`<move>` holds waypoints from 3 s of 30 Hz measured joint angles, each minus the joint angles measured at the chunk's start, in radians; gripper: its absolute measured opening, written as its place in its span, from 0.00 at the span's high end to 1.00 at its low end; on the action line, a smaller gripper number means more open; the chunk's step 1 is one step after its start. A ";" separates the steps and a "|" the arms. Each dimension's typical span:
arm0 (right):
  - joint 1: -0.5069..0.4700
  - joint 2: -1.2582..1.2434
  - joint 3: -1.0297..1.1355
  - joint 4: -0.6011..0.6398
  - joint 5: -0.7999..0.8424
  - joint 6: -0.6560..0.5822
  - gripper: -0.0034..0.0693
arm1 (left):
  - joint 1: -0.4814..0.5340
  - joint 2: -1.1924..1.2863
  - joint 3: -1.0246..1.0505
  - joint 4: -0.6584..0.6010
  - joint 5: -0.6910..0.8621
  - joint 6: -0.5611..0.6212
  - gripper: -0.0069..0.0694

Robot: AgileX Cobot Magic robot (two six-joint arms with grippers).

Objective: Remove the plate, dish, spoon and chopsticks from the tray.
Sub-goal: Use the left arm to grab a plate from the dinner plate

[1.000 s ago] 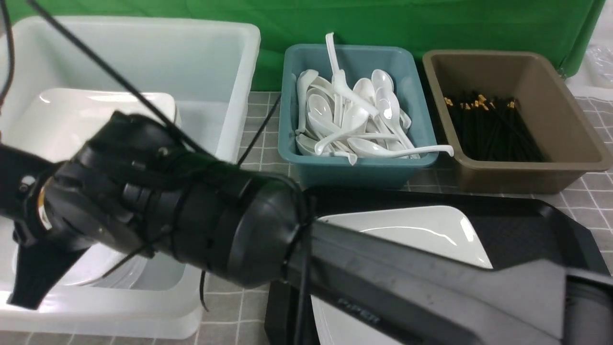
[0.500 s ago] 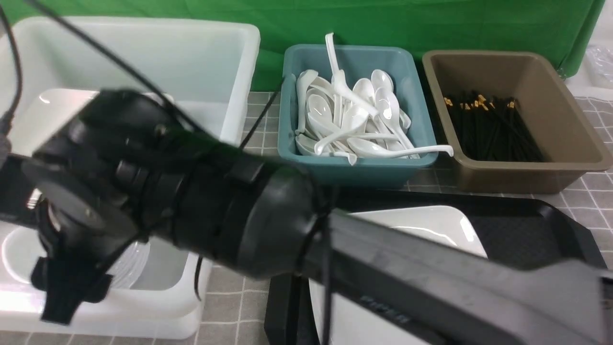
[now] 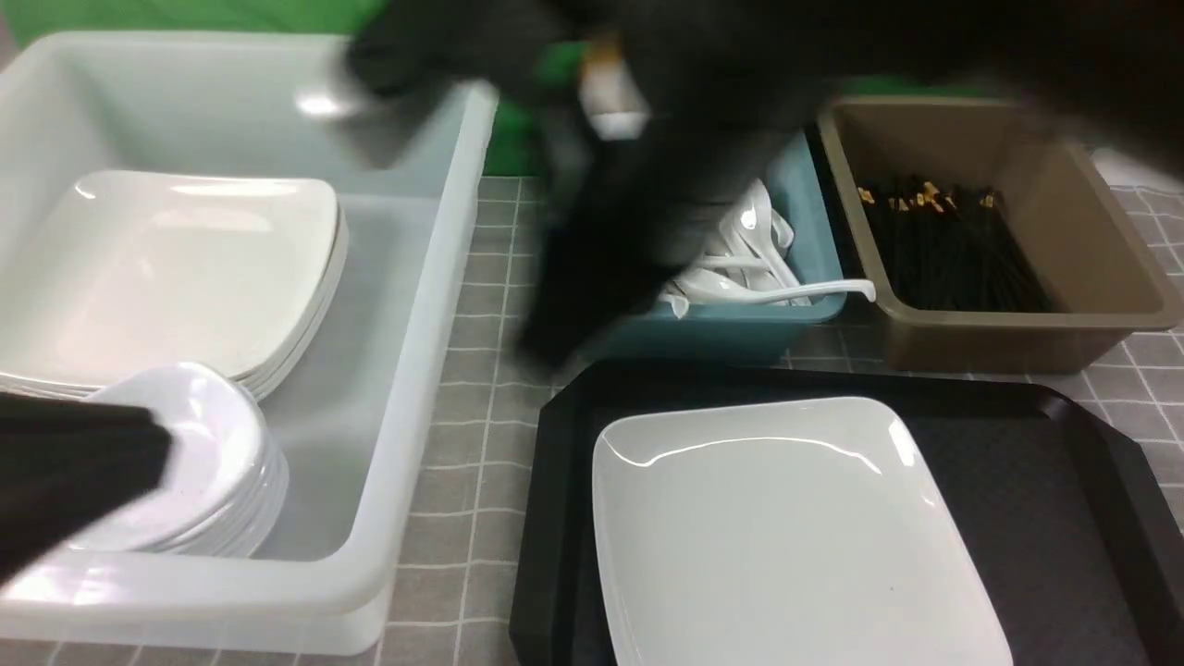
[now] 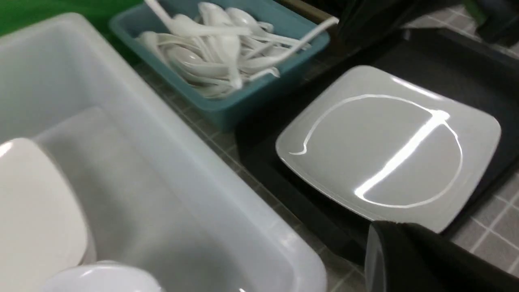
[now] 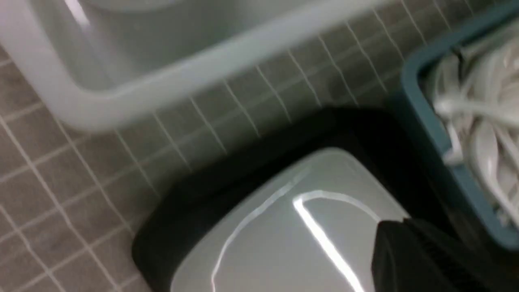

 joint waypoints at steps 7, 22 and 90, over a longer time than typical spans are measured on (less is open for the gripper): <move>-0.041 -0.500 0.560 0.000 -0.067 0.201 0.91 | -0.247 0.336 0.000 0.107 -0.052 0.030 0.88; -0.041 -1.138 0.961 0.006 -0.172 0.438 0.90 | -0.507 1.048 -0.195 0.123 -0.141 0.295 0.78; -0.041 -1.179 0.963 0.008 -0.312 0.401 0.83 | -0.593 0.870 -0.198 0.223 -0.170 0.361 0.86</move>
